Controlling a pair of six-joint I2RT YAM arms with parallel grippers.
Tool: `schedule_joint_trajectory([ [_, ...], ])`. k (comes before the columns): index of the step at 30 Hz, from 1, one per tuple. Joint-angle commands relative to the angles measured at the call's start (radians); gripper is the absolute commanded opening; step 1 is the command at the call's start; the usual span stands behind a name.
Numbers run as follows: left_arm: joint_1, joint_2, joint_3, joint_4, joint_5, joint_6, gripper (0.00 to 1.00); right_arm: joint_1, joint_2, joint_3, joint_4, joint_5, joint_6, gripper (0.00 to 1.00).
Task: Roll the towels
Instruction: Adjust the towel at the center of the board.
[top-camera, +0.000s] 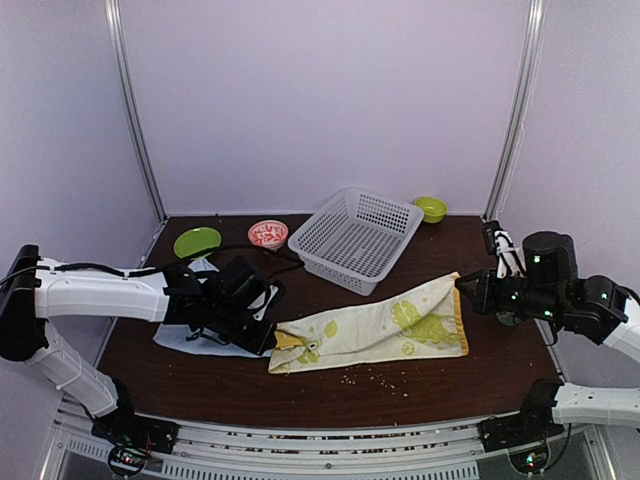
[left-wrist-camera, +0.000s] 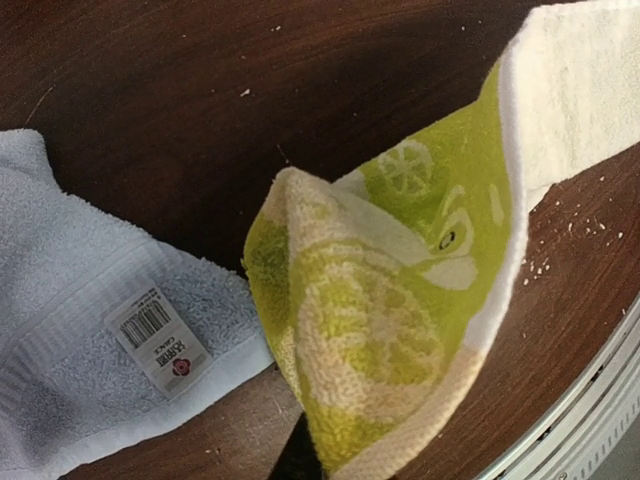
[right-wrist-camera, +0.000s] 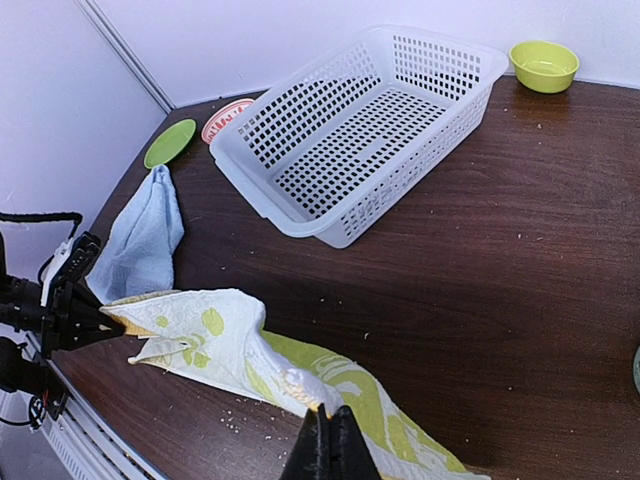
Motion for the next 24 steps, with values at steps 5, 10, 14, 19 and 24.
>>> schedule_joint_trajectory([
  [5, 0.005, -0.121, 0.004, -0.042, -0.047, 0.001, 0.19, -0.007, -0.006, 0.012, 0.005, 0.01, -0.007, 0.0],
  [10, 0.005, -0.132, -0.004, -0.038, -0.041, 0.002, 0.09, -0.007, -0.003, 0.01, 0.01, 0.003, -0.005, 0.0],
  [14, 0.005, -0.116, -0.008, -0.037, -0.026, 0.002, 0.22, -0.007, -0.006, 0.01, 0.011, 0.0, -0.002, 0.0],
  [19, 0.005, -0.12, -0.025, -0.036, -0.031, 0.0, 0.46, -0.007, -0.004, 0.01, 0.007, -0.001, -0.001, 0.0],
  [24, 0.005, -0.122, -0.063, -0.025, -0.019, 0.0, 0.5, -0.007, -0.005, 0.012, 0.0, 0.018, -0.004, 0.0],
])
